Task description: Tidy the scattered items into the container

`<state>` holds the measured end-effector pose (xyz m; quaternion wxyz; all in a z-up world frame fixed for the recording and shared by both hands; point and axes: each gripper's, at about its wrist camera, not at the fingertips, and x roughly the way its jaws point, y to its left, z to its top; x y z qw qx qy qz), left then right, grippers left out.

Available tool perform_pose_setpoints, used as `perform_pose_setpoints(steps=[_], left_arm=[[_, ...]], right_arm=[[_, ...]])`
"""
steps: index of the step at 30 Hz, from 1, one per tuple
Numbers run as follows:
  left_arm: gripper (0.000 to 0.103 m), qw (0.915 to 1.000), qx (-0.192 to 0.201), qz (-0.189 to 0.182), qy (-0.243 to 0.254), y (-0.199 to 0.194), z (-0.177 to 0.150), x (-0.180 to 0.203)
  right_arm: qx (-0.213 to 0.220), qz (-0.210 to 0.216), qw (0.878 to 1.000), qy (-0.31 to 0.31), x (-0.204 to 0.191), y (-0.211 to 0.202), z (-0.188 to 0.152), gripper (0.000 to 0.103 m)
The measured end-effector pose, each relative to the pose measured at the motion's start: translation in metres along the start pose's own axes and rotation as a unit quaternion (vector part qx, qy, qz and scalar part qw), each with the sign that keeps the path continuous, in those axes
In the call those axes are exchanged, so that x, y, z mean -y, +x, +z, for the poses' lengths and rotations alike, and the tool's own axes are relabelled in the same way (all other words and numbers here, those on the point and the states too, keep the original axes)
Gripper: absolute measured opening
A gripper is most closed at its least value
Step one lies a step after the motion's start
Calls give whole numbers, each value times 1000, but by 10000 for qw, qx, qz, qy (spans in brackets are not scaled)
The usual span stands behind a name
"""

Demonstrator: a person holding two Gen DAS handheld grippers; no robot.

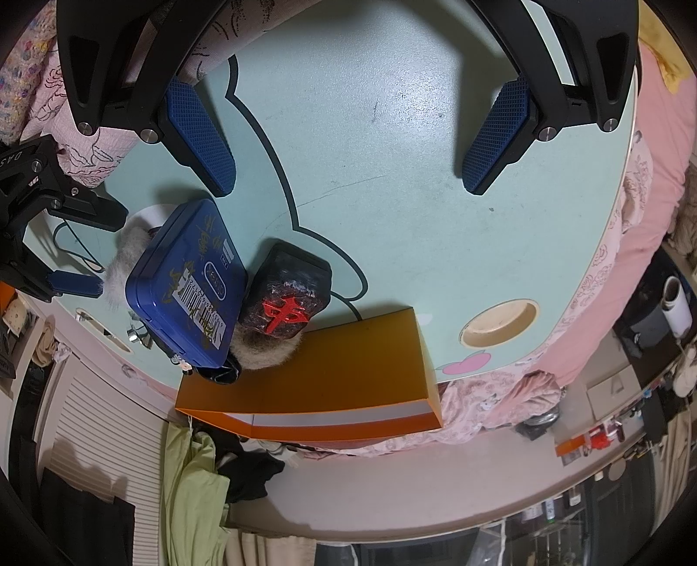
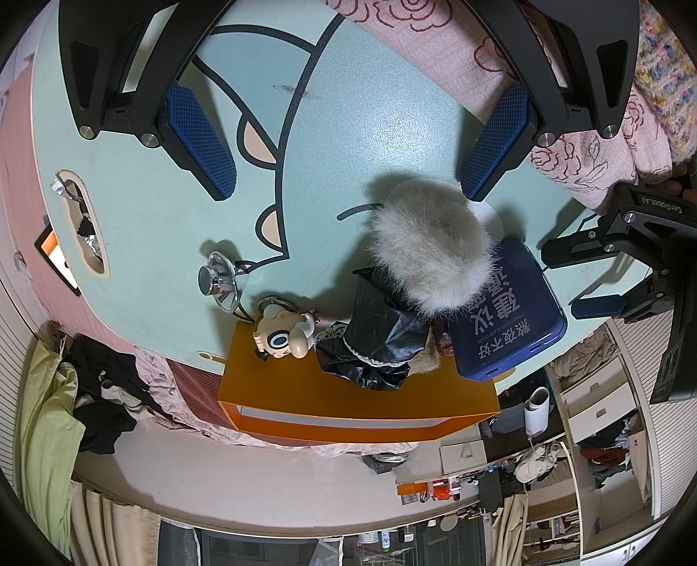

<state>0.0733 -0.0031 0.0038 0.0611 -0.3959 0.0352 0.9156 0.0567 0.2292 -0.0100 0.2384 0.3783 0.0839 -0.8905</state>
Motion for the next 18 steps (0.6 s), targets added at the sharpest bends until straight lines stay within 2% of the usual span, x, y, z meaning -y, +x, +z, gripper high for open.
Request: perform_pose_setpoints(steps=[12, 14, 18], left_arm=[[103, 10000, 23, -7, 3, -1, 1, 1], [103, 10000, 24, -7, 2, -1, 1, 1], [103, 10000, 24, -7, 2, -1, 1, 1]], right_arm=[[59, -105, 9999, -56, -8, -6, 2, 103], [31, -30, 10000, -49, -9, -6, 5, 102], [169, 226, 9996, -86, -14, -12, 20, 95]])
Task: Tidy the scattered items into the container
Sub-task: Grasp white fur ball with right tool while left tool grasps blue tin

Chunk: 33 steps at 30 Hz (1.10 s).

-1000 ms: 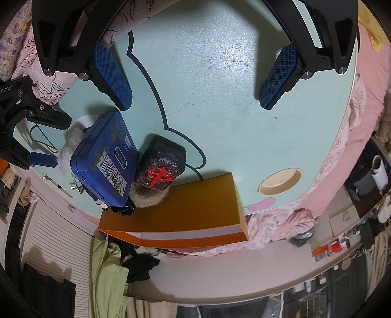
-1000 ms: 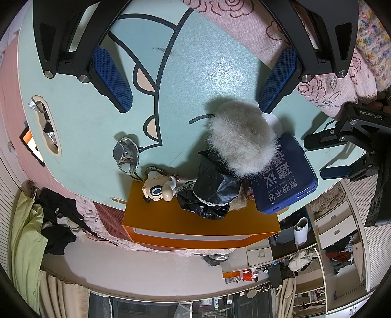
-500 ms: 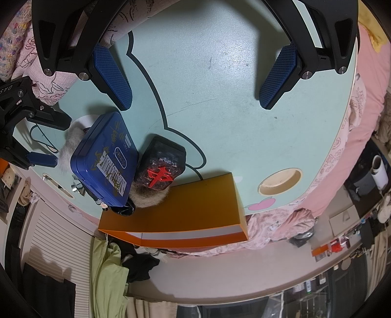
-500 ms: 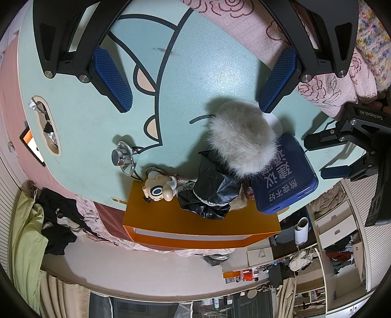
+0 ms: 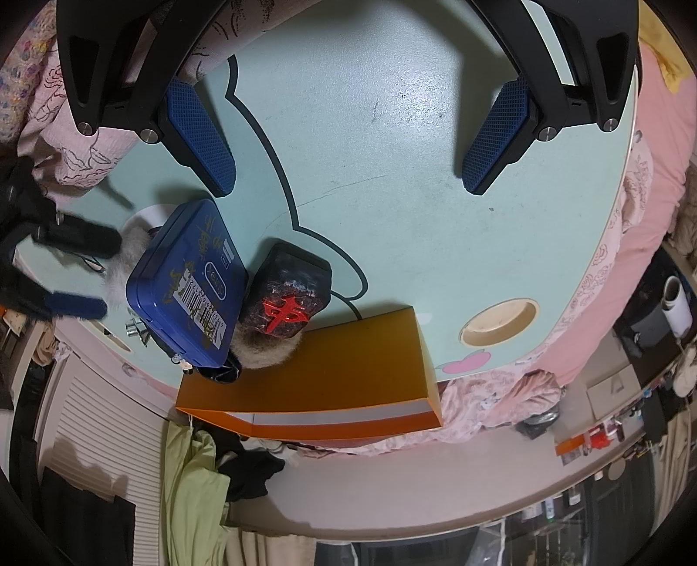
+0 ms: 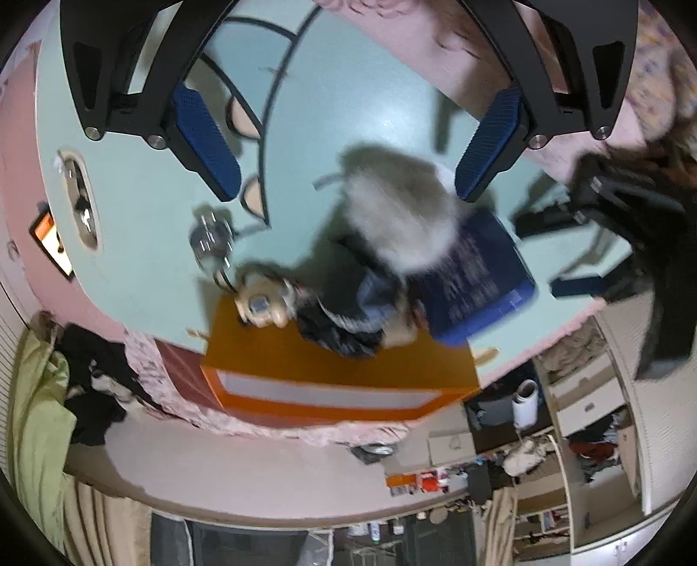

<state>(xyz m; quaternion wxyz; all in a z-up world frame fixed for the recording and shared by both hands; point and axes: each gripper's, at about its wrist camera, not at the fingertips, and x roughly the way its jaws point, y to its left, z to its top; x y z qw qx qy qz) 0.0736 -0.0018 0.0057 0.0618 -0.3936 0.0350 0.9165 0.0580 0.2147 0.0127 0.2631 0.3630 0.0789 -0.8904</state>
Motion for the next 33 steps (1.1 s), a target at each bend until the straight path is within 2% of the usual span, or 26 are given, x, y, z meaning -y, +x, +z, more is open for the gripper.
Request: perform_pose_setpoints(steps=[3, 5, 6, 7, 9, 14, 20, 25, 28, 33], left_arm=[[103, 10000, 0, 0, 0, 0, 0, 0], [103, 10000, 1, 0, -1, 0, 0, 0], [103, 10000, 1, 0, -1, 0, 0, 0], [103, 10000, 2, -1, -2, 0, 0, 0], [103, 10000, 4, -1, -3, 0, 0, 0], [103, 10000, 22, 1, -12, -1, 0, 0], [103, 9997, 223, -68, -29, -15, 4, -1], [102, 9971, 574, -444, 213, -41, 17, 15], [95, 9947, 727, -596, 415, -50, 29, 30], [86, 9936, 597, -718, 628, -42, 45, 50]], right_arm=[[37, 84, 9999, -123, -8, 2, 12, 86], [-181, 136, 9996, -150, -12, 13, 16, 70], [-284, 156, 9993, -161, -12, 18, 15, 52], [-410, 219, 9988, -171, -13, 22, 14, 40], [-362, 307, 9987, -181, -15, 20, 9, 40], [94, 464, 9989, -3, -11, -8, -2, 40], [500, 278, 9976, 381, 1, -24, -8, 40], [485, 186, 9955, 796, 21, -21, -8, 40], [511, 192, 9938, 972, 29, -21, -9, 40], [478, 238, 9928, 1076, 34, -18, -10, 40]])
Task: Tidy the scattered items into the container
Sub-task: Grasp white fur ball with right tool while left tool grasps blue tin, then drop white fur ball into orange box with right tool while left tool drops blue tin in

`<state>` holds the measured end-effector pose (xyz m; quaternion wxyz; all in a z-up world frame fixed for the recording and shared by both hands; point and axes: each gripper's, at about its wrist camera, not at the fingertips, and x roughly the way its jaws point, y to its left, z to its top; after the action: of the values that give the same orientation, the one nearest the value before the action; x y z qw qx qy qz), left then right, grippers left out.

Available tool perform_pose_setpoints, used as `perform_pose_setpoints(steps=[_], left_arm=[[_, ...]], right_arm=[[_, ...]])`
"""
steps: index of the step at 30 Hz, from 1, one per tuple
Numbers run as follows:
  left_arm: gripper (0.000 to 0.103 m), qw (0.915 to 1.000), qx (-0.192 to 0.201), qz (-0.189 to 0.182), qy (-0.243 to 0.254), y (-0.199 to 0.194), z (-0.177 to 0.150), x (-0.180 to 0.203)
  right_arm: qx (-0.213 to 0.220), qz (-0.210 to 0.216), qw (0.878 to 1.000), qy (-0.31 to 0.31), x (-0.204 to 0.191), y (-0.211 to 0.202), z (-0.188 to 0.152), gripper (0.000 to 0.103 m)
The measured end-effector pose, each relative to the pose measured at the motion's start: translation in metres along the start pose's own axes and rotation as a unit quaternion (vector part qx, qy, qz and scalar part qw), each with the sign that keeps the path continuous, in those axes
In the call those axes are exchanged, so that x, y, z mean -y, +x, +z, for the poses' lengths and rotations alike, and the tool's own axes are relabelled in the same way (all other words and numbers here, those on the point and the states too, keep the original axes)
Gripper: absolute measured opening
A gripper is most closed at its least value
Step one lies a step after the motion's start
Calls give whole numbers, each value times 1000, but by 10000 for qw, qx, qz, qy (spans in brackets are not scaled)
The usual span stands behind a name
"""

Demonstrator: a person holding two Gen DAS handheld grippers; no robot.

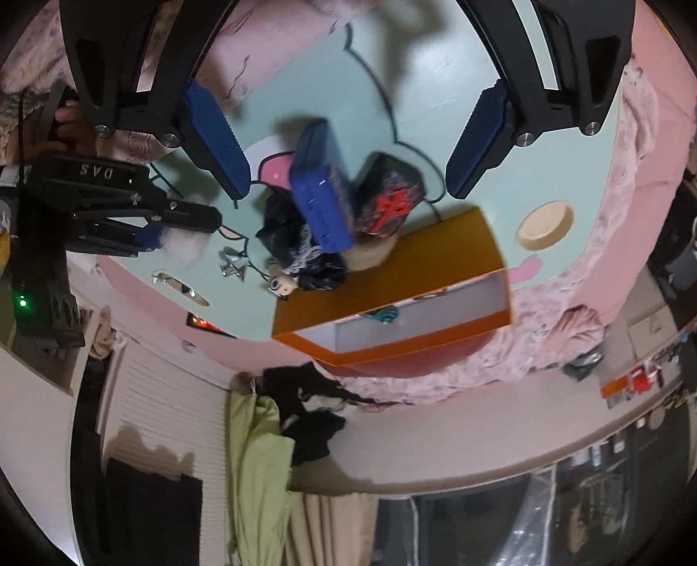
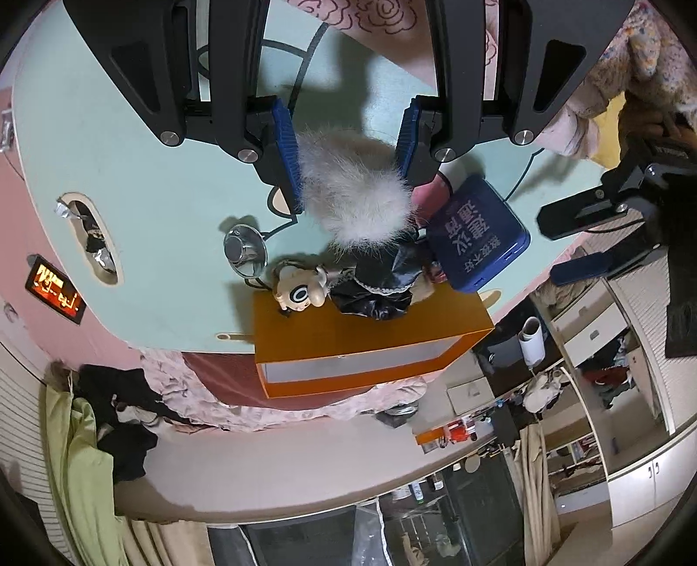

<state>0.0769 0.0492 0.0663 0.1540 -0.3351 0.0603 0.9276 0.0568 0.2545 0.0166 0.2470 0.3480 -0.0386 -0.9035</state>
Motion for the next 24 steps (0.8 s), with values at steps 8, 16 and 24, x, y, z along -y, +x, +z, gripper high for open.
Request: perform_pose_setpoints(steps=[8, 16, 24], left_arm=[[20, 9978, -650, -13, 95, 44, -1, 8], [20, 9985, -168, -346, -394, 9, 5, -15], [20, 9973, 341, -115, -644, -12, 65, -52]], right_arm=[[-15, 3, 10000, -78, -3, 0, 0, 40], [42, -62, 9997, -250, -7, -1, 4, 40], [349, -57, 9985, -418, -12, -3, 61, 40]])
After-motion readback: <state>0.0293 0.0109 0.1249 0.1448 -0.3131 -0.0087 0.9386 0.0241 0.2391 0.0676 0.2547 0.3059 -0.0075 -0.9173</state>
